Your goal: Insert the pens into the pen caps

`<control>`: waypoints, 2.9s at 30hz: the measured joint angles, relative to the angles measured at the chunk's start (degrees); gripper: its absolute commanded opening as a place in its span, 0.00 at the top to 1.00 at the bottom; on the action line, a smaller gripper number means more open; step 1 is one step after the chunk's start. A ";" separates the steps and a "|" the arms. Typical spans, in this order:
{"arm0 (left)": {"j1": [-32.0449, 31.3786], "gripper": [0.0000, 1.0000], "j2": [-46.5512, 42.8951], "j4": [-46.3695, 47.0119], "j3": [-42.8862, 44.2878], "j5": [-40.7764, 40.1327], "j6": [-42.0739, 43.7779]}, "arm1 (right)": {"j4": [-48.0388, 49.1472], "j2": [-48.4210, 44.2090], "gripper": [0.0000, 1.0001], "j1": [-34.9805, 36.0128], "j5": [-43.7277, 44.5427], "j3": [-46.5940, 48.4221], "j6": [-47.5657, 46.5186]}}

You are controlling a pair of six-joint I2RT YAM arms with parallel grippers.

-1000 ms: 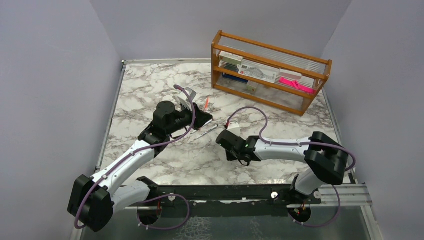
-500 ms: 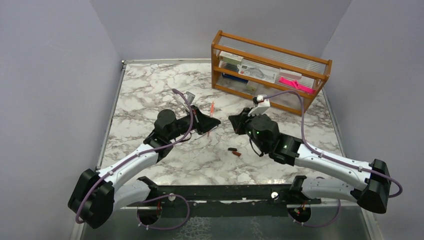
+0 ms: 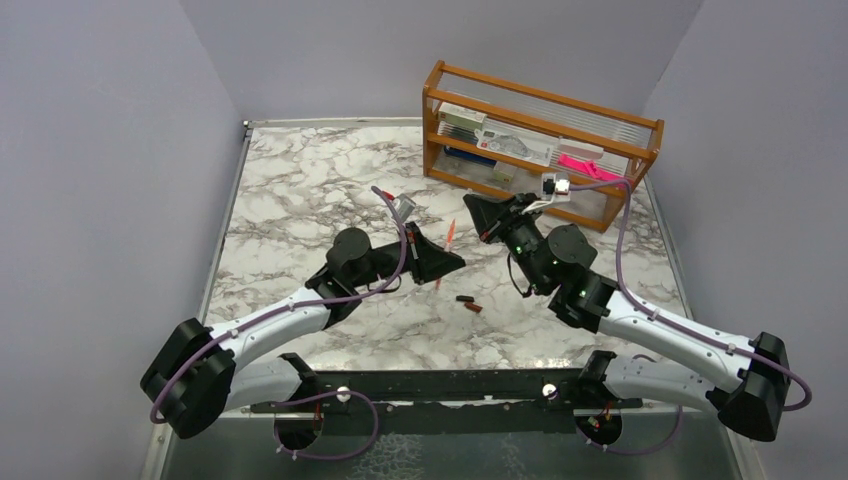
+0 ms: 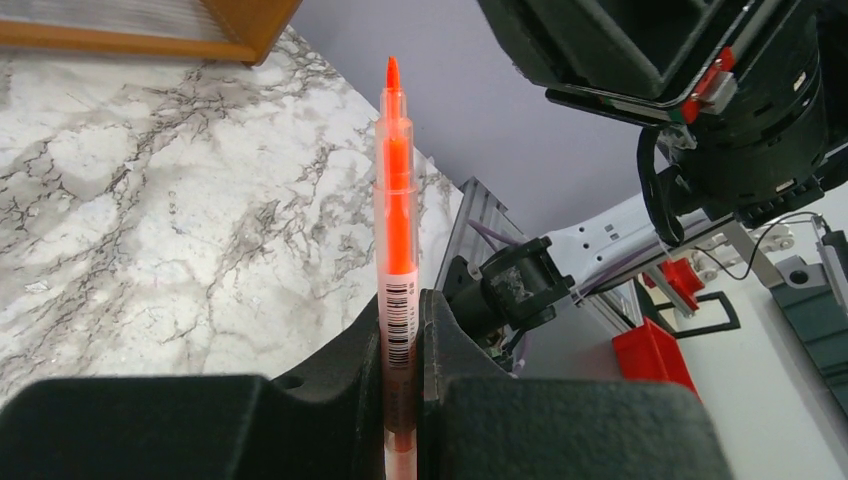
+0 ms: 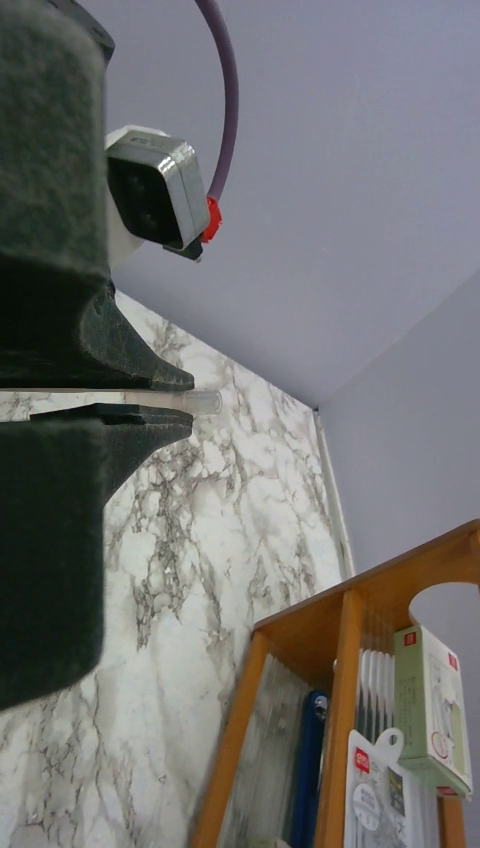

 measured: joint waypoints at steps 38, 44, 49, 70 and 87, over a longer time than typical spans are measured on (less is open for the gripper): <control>-0.33 1.00 2.36 2.14 2.86 -0.28 0.70 | 3.50 1.01 0.99 -0.42 -7.21 -1.01 0.66; -0.35 1.00 3.34 2.01 3.15 -0.35 1.33 | 3.50 0.17 0.99 -0.59 -7.19 -2.10 1.79; -0.66 1.00 3.67 1.18 4.22 -1.27 2.03 | 3.82 -1.09 0.99 -0.85 -7.45 -3.52 3.58; -1.27 1.00 5.73 -1.01 8.39 -2.08 6.54 | 3.74 -3.41 0.99 -1.66 -8.76 -5.18 5.05; -0.70 1.00 10.51 -10.64 17.79 -0.07 13.03 | 8.74 -2.91 0.99 -4.46 -9.01 -8.07 6.73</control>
